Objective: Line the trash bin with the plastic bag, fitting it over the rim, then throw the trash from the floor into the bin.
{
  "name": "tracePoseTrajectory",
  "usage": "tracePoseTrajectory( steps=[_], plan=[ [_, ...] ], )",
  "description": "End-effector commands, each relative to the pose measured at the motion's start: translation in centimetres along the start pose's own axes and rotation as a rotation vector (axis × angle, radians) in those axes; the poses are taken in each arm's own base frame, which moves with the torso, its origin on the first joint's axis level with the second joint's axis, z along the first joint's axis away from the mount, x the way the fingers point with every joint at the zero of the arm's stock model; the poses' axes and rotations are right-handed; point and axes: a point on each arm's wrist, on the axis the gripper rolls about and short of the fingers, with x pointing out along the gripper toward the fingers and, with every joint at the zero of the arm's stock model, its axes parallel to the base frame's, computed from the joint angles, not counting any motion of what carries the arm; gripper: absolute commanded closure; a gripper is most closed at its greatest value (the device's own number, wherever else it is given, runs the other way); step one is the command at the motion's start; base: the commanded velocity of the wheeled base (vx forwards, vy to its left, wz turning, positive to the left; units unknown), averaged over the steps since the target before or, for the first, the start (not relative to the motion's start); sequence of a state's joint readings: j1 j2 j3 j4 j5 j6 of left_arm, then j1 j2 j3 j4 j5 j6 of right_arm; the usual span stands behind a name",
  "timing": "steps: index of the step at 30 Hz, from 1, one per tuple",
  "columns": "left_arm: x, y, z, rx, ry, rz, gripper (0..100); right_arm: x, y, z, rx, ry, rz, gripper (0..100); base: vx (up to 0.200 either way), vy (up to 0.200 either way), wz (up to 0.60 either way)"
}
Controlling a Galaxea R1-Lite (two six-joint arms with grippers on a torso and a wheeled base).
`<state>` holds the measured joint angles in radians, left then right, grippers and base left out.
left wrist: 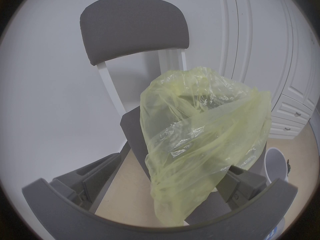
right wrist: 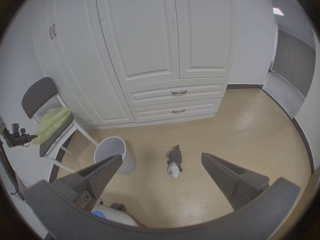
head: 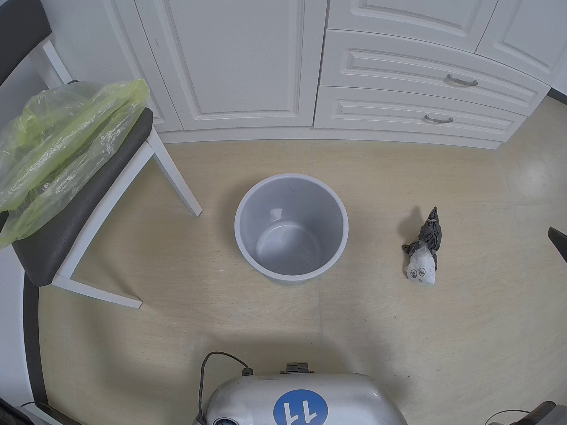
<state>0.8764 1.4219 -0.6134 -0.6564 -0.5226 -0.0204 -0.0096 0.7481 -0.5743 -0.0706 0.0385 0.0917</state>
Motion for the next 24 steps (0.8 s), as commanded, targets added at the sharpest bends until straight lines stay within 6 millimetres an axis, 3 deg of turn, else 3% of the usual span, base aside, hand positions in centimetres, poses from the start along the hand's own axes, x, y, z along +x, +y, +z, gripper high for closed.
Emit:
tracePoseTrajectory(
  steps=[1,5,18,23,24],
  plan=[
    [0.2,0.1,-1.8,-0.028,0.024,-0.002,0,0.1,0.0,-0.1,0.001,0.006,0.000,0,0.000,0.000,0.00],
    [-0.1,-0.2,-2.8,-0.018,0.010,-0.002,0,0.2,0.0,-0.3,0.001,0.013,-0.004,0,0.000,0.000,0.00],
    [-0.2,0.0,-3.0,0.025,-0.067,0.006,0,0.4,-0.1,-0.6,-0.002,0.029,-0.002,0,0.000,0.000,0.00],
    [0.7,0.3,-3.3,0.047,-0.090,-0.003,0,0.4,-0.1,-0.7,-0.001,0.036,-0.005,0,0.000,0.000,0.00],
    [0.6,0.2,-3.3,0.056,-0.104,-0.005,100,0.4,-0.1,-0.7,-0.003,0.035,-0.004,0,0.000,0.000,0.00]
  ],
)
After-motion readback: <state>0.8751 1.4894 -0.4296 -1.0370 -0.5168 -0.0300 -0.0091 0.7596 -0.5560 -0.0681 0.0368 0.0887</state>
